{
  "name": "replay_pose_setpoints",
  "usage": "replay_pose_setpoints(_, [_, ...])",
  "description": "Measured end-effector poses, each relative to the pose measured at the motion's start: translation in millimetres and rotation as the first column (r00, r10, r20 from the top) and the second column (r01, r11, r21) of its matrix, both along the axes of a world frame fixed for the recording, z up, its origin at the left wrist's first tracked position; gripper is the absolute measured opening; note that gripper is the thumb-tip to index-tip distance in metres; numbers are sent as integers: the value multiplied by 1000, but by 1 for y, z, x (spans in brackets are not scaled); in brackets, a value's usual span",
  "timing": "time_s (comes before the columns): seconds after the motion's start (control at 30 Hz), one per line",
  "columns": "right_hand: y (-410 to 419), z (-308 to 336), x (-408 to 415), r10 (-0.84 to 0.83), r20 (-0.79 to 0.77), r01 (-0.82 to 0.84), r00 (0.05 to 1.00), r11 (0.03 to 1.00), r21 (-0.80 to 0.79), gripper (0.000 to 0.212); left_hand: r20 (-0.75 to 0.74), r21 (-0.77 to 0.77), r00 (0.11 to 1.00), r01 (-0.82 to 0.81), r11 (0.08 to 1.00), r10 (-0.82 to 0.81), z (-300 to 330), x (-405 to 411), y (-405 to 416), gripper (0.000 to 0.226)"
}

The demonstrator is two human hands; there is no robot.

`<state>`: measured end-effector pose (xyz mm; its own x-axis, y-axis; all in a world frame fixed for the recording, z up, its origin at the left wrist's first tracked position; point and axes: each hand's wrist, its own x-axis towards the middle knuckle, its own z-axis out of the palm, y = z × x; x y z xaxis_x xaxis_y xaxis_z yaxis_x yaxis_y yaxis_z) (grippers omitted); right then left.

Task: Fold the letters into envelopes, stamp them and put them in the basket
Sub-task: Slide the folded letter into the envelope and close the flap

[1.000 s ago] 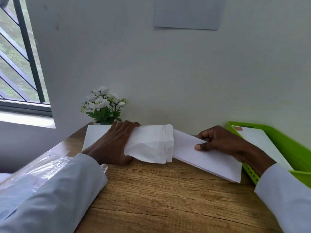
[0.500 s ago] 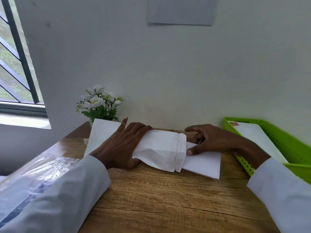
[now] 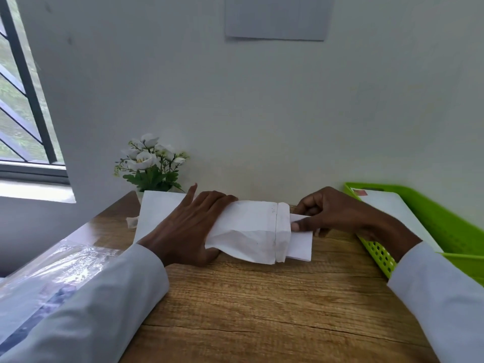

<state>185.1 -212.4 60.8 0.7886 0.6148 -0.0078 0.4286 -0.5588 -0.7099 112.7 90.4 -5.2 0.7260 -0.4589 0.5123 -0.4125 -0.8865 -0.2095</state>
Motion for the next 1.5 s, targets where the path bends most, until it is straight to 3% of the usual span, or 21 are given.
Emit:
replay_pose_setpoints(0.13, [-17,6,0,34,-122,-36,992,999,-12,21,-4,-10,1000,-8,1000,8,0,0,2,104])
replay_pose_setpoints(0.33, [4,-13,-1,52,-143,-33,988,991,133,14,-1,-15,1000,13,1000,-13,1,-1,-8,103])
replay_pose_setpoints(0.5, [1,-13,0,131,-194,-90,972,974,207,21,-28,-62,1000,-2,998,1,2,-4,-5,103])
replay_pose_setpoints(0.67, [4,-17,-4,91,-157,-59,983,978,200,19,-22,-75,999,22,997,-24,5,-5,-13,101])
replay_pose_setpoints(0.83, [18,-25,-5,-67,-55,76,996,983,166,15,-28,-106,999,38,994,-41,6,-6,-18,100])
replay_pose_setpoints(0.93, [28,-28,-12,-89,-6,89,996,982,165,33,-17,-93,999,49,994,-51,5,-6,-23,99])
replay_pose_setpoints(1.03, [30,-28,-15,-54,-21,58,998,965,256,27,11,-110,999,40,993,-39,7,-6,-25,99])
replay_pose_setpoints(1.13, [22,-24,-13,97,-170,-18,981,911,411,16,76,-163,997,13,987,-1,9,-9,-28,99])
replay_pose_setpoints(1.17, [19,-21,-13,191,-215,-72,958,882,465,28,102,-196,995,3,981,18,11,-10,-30,99])
replay_pose_setpoints(1.23, [13,-16,-12,371,-258,-202,892,838,507,80,147,-281,988,-13,960,57,15,-12,-33,100])
replay_pose_setpoints(1.3, [13,-10,-17,451,-247,-294,858,824,484,95,178,-355,980,-25,934,94,18,-14,-37,100])
replay_pose_setpoints(1.4, [28,-7,-31,321,-109,-250,941,873,419,62,224,-441,966,-14,897,125,20,-16,-44,102])
replay_pose_setpoints(1.5, [39,-5,-42,30,-4,-21,1000,781,625,28,231,-519,964,7,855,132,23,-17,-52,108])
